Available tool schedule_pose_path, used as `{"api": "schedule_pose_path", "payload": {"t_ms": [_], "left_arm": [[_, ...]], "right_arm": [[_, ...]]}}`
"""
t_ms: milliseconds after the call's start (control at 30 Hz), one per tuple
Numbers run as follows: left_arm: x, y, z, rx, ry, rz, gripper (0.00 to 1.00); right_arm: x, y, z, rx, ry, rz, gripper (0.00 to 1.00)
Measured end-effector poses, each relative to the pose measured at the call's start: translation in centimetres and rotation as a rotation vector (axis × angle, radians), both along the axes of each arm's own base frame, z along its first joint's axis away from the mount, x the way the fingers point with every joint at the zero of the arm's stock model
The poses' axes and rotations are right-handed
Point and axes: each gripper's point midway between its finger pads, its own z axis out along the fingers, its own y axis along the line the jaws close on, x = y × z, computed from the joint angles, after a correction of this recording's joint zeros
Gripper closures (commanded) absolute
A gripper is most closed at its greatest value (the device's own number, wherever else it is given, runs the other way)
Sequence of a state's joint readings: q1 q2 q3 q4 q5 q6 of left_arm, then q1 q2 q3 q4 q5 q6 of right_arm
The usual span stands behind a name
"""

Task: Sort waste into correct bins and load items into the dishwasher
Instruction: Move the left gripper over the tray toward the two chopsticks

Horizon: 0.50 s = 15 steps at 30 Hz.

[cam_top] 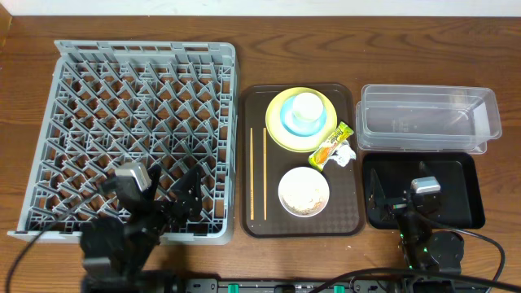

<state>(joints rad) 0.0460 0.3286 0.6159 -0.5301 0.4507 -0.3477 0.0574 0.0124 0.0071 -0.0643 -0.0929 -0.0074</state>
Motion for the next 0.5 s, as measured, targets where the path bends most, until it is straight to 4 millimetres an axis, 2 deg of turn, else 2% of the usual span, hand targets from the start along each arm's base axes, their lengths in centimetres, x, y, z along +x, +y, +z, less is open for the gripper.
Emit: {"api": "schedule_pose_path", "payload": {"t_ms": [133, 267, 500], "left_arm": [[-1.7, -1.7, 1.5, -0.046, 0.245, -0.096, 0.03], [-0.5, -2.3, 4.1, -0.073, 0.287, -0.140, 0.03], [-0.2, -4.2, 3.6, -0.151, 0.381, -0.251, 0.03]], "right_arm": [[0.0, 0.0, 0.0, 0.000, 0.000, 0.000, 0.01], [0.0, 0.0, 0.0, 0.000, 0.000, 0.000, 0.01], [0.0, 0.0, 0.0, 0.000, 0.000, 0.000, 0.01]]}}
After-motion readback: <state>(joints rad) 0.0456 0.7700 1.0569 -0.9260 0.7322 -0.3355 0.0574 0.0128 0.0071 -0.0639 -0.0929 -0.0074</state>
